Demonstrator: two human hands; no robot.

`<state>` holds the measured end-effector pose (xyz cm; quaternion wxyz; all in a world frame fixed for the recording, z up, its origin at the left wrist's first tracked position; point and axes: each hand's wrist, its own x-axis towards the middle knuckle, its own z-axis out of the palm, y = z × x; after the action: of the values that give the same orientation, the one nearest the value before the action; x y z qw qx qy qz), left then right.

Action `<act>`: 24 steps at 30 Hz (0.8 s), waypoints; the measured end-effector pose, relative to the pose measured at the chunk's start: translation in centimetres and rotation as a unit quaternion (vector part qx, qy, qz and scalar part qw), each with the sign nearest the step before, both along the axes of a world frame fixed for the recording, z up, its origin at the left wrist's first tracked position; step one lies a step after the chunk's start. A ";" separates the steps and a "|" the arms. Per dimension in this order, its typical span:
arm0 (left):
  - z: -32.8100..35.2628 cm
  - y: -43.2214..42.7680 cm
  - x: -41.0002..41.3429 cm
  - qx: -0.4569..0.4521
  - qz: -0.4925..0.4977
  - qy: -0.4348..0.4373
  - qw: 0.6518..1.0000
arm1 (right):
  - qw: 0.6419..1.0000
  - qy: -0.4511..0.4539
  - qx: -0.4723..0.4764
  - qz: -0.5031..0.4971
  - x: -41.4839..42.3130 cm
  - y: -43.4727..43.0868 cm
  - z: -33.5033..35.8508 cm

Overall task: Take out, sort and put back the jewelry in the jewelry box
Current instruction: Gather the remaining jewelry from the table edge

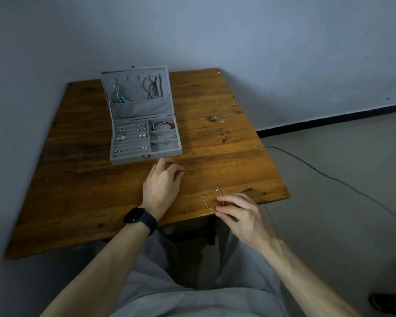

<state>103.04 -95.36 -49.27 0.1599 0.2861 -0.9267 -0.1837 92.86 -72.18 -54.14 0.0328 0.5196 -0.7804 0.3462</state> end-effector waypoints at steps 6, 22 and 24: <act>0.3 0.5 -0.9 0.005 -0.013 0.023 1.000 | 0.999 -0.052 0.009 0.003 0.1 0.1 1.2; 2.7 -0.5 -11.7 0.177 -0.060 0.007 0.982 | 0.917 -0.338 -0.045 -0.205 -14.0 -6.5 8.2; 2.9 -1.1 -13.6 0.178 -0.069 -0.002 0.982 | 0.920 -0.320 -0.049 -0.219 -16.3 -8.1 8.7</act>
<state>89.43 -96.49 -46.41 0.0918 0.2458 -0.8969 -0.3561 76.56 -80.29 -45.48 -0.1185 0.1944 -0.8258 0.5160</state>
